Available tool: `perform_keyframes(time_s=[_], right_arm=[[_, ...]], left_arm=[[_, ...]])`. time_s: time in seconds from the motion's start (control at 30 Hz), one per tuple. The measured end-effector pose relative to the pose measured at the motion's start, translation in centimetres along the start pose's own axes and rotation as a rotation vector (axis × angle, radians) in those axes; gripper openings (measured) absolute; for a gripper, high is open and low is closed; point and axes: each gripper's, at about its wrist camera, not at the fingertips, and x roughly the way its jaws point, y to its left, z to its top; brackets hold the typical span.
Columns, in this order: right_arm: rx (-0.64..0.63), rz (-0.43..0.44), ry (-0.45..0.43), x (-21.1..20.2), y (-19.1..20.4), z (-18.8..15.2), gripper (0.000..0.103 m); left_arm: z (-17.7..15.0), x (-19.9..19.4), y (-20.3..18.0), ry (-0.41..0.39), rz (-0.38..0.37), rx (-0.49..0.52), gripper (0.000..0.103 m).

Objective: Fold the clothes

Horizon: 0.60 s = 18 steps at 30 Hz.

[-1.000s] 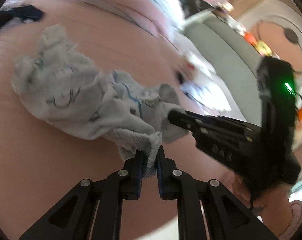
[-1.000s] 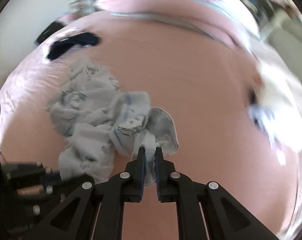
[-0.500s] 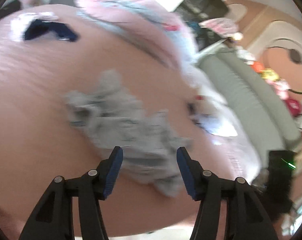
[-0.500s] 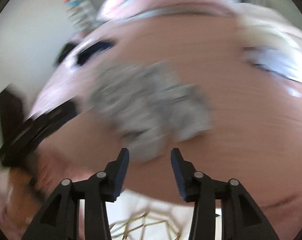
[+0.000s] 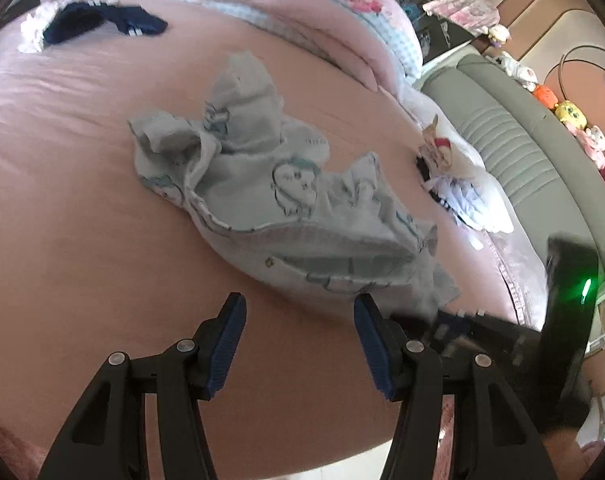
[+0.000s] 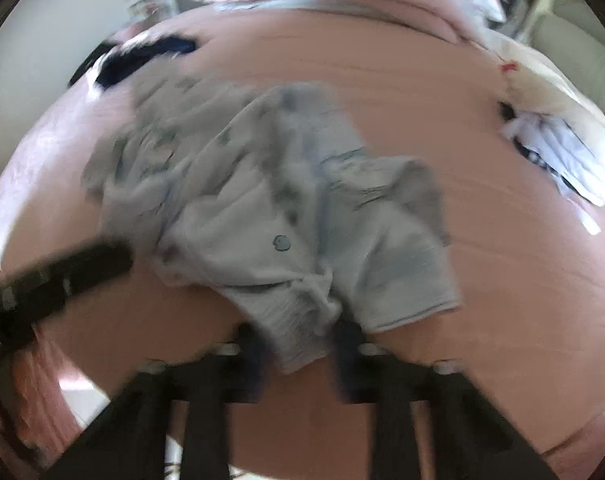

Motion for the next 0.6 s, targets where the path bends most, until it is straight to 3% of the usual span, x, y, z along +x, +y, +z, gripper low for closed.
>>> perform_keyframes(time_s=[0.13, 0.2, 0.3, 0.4, 0.53, 0.6], right_arm=[[0.067, -0.033, -0.112, -2.1, -1.5, 2.1, 0.013], [0.080, -0.010, -0.162, -3.8, -2.0, 2.1, 0.013], [0.112, 0.034, -0.209, -5.6, -2.5, 1.6, 0.013], [0.117, 0.043, -0.232, -7.0, -1.7, 0.3, 0.013], [0.154, 0.100, -0.290, -11.3, -4.7, -0.9, 0.012], [0.174, 0.136, -0.324, -13.6, -5.7, -1.0, 0.012]], left_arm=[[-0.4, 1.1, -1.2, 0.001, -0.036, 0.002, 0.053], [-0.7, 1.8, -1.7, 0.027, -0.082, -0.019, 0.053], [-0.8, 2.5, -2.6, 0.039, -0.087, 0.002, 0.053], [-0.3, 2.2, -3.7, 0.003, -0.072, 0.028, 0.053], [1.3, 0.3, -5.1, -0.046, -0.045, 0.062, 0.053], [2.9, -2.2, -6.0, -0.122, -0.048, 0.078, 0.053]])
